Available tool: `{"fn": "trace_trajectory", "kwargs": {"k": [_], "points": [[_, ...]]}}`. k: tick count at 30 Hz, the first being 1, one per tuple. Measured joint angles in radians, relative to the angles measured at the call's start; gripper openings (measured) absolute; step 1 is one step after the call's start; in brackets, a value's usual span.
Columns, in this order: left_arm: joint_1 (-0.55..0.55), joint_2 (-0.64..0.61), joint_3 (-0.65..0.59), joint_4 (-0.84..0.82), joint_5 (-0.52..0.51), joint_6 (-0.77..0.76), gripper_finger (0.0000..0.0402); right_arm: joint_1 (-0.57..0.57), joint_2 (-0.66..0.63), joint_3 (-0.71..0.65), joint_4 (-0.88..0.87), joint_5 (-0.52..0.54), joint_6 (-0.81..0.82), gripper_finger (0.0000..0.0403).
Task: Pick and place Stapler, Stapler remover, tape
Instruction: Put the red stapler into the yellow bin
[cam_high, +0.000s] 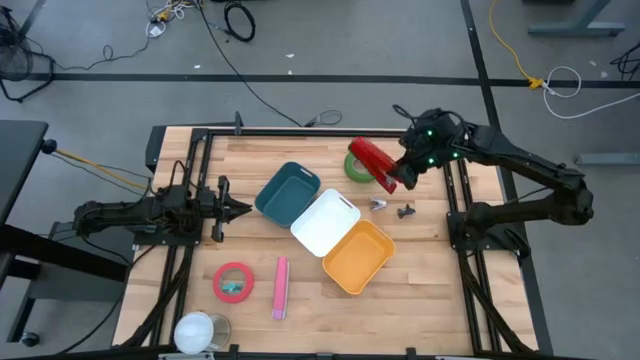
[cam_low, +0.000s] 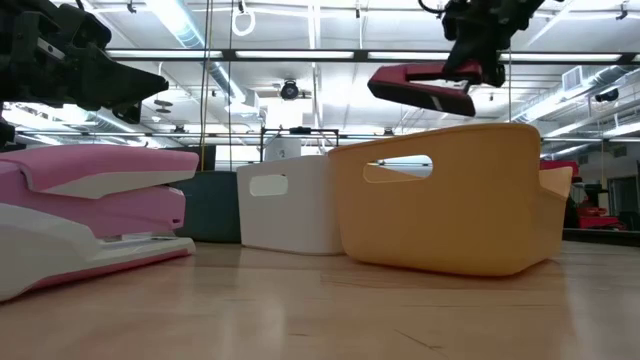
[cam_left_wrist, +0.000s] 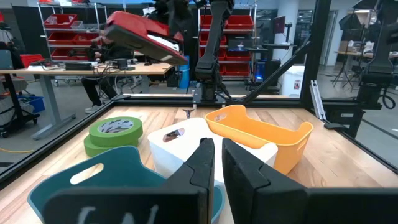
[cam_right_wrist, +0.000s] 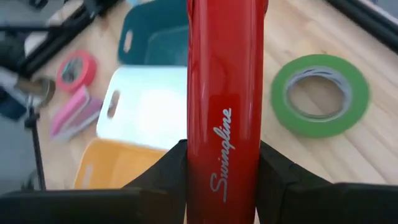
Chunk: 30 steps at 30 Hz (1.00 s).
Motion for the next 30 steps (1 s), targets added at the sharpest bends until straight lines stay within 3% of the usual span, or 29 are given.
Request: {"fn": "trace_trajectory", "kwargs": {"k": [21, 30], "points": [[0.0, 0.0, 0.0, 0.0, 0.0, 0.0, 0.0037, 0.43, 0.043, 0.0, -0.044, -0.001, -0.793, 0.0127], [0.0, 0.0, 0.0, 0.0, 0.0, 0.0, 0.0037, 0.519, 0.155, 0.0, -0.031, 0.08, -0.854, 0.0127]]}}
